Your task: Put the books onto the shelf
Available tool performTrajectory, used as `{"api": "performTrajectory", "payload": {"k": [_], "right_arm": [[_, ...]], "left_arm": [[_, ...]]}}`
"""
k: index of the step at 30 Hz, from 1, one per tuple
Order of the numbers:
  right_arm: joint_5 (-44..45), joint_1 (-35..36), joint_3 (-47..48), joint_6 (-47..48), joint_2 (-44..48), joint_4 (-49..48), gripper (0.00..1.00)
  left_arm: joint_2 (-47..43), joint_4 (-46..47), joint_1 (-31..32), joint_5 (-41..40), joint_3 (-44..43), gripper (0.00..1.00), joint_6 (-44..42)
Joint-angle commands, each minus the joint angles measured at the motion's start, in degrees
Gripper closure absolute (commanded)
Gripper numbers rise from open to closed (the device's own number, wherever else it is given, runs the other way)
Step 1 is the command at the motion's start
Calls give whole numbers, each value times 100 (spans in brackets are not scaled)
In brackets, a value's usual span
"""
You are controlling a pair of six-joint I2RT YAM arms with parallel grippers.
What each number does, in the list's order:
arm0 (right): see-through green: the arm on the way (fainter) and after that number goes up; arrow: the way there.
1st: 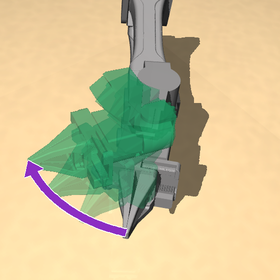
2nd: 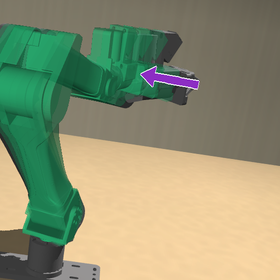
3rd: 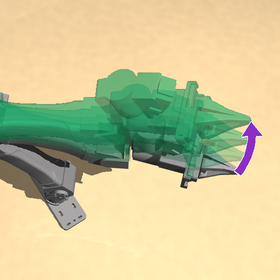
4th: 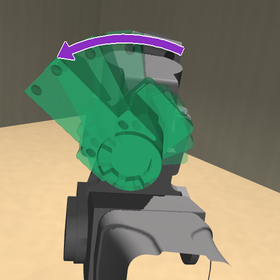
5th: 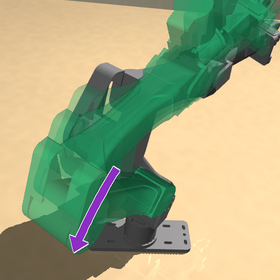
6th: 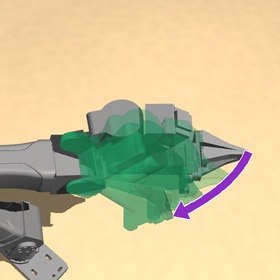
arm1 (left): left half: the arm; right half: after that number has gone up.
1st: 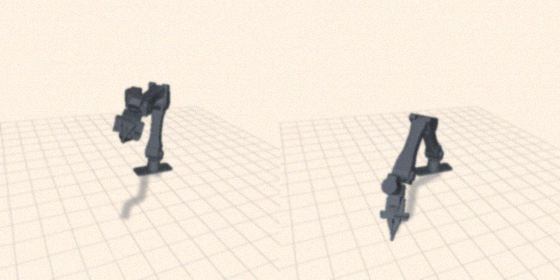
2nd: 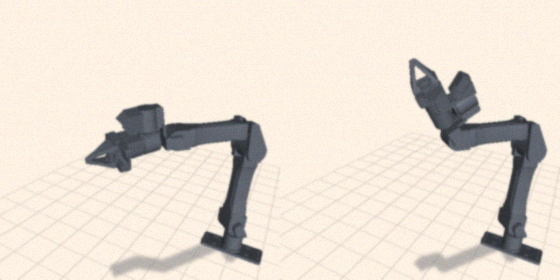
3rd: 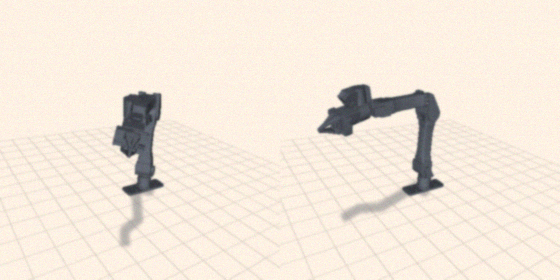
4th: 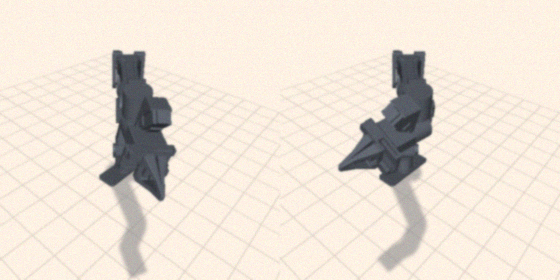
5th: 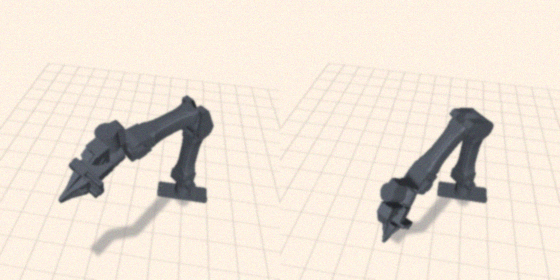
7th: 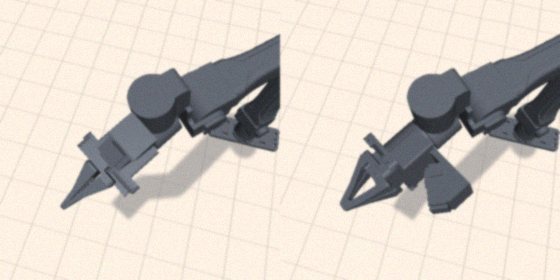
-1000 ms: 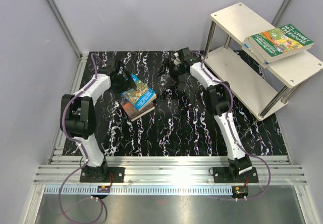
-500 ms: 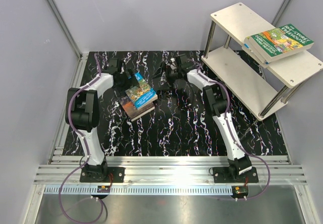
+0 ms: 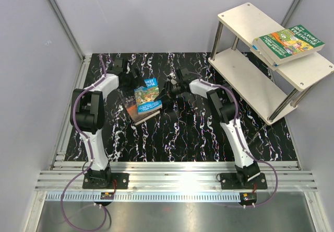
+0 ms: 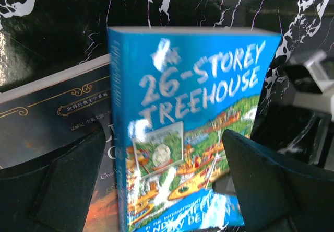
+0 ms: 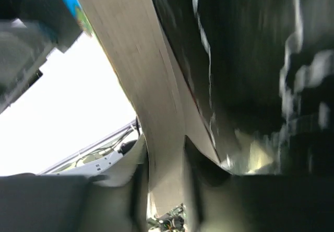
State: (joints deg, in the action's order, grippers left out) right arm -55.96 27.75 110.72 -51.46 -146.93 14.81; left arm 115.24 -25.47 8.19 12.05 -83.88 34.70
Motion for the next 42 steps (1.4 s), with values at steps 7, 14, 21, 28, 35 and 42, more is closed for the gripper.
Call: {"api": "performTrajectory", "payload": {"k": [7, 14, 21, 28, 35, 42], "right_arm": [[217, 47, -1113, 874, 1307, 804, 100], [753, 29, -1719, 1050, 2458, 1085, 100], [1922, 38, -2843, 779, 4276, 1095, 100], [2739, 38, -4522, 163, 6096, 726, 100], [2503, -208, -5603, -645, 7160, -213, 100], [2485, -551, -6202, -1041, 8355, -524, 100]], "left_arm": [[113, -89, 104, 174, 100, 2, -33], [-519, -247, 96, 210, 283, 1, 19], [-1310, -55, 297, 569, 969, 1, 336], [-1856, 797, 1297, 1184, 1602, 1, 1055], [-2006, 2483, 1967, 1993, 1998, 1, 2198], [-1804, 3547, 2372, 2345, 2130, 11, 2848]]}}
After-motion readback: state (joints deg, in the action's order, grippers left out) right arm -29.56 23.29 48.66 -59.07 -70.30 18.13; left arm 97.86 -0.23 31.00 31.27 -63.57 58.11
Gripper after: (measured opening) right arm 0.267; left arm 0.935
